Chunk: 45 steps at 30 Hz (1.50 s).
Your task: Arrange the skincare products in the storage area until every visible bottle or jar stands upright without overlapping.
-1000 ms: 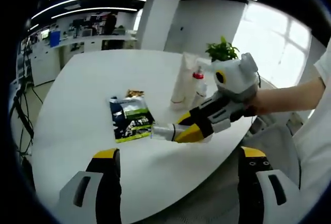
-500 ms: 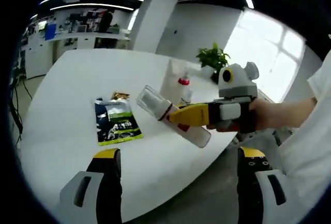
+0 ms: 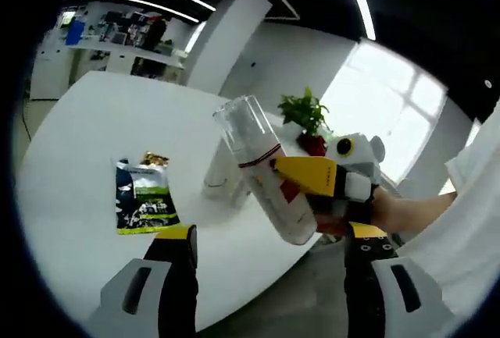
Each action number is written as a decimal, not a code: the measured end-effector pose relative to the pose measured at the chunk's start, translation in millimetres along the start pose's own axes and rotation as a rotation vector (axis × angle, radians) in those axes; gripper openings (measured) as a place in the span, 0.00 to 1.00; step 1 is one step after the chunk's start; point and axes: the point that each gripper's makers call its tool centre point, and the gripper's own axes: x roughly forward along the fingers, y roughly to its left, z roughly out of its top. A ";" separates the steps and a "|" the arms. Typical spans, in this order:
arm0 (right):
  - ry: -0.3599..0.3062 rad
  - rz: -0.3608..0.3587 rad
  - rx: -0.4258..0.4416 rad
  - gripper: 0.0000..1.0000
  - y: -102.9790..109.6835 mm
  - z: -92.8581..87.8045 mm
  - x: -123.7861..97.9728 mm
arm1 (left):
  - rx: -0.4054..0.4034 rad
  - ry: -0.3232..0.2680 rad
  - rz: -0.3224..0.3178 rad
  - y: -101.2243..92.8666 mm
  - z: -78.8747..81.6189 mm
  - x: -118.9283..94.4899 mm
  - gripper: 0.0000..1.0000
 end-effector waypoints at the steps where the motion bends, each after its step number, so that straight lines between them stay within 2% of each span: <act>1: -0.001 0.005 -0.007 0.19 2.3 0.5 -0.5 | 0.002 0.001 -0.002 -1.5 0.5 0.5 0.66; 7: -0.009 0.042 -0.036 0.19 16.4 4.9 -4.3 | 0.023 -0.008 -0.022 -9.2 5.6 2.5 0.60; 11: -0.032 0.073 -0.035 0.20 25.5 9.3 -7.7 | 0.034 -0.020 -0.064 -18.9 9.6 3.3 0.50; 14: -0.040 0.077 -0.053 0.20 29.7 11.8 -10.0 | 0.044 -0.025 -0.092 -28.1 12.4 5.8 0.46; 21: -0.086 0.046 -0.091 0.20 25.8 22.0 -23.2 | 0.073 -0.029 -0.213 -56.7 11.6 14.2 0.23; 22: -0.086 0.048 -0.087 0.20 26.0 22.6 -25.4 | 0.075 -0.041 -0.200 -55.3 13.4 16.4 0.23; 26: -0.067 0.035 -0.116 0.20 26.2 21.0 -35.4 | 0.108 -0.002 -0.227 -60.3 7.3 21.7 0.22; 30: -0.025 0.026 -0.156 0.20 25.8 15.5 -41.3 | 0.198 0.064 -0.233 -61.2 -1.2 23.5 0.21; 33: 0.038 0.019 -0.222 0.20 25.7 8.7 -43.6 | 0.269 0.123 -0.221 -58.7 -7.3 23.8 0.21; 37: 0.080 0.024 -0.267 0.21 27.2 6.7 -44.2 | 0.327 0.165 -0.213 -56.7 -9.8 23.5 0.21; 45: 0.108 0.037 -0.300 0.21 27.9 16.6 -46.6 | 0.372 0.192 -0.200 -57.2 -7.2 21.9 0.21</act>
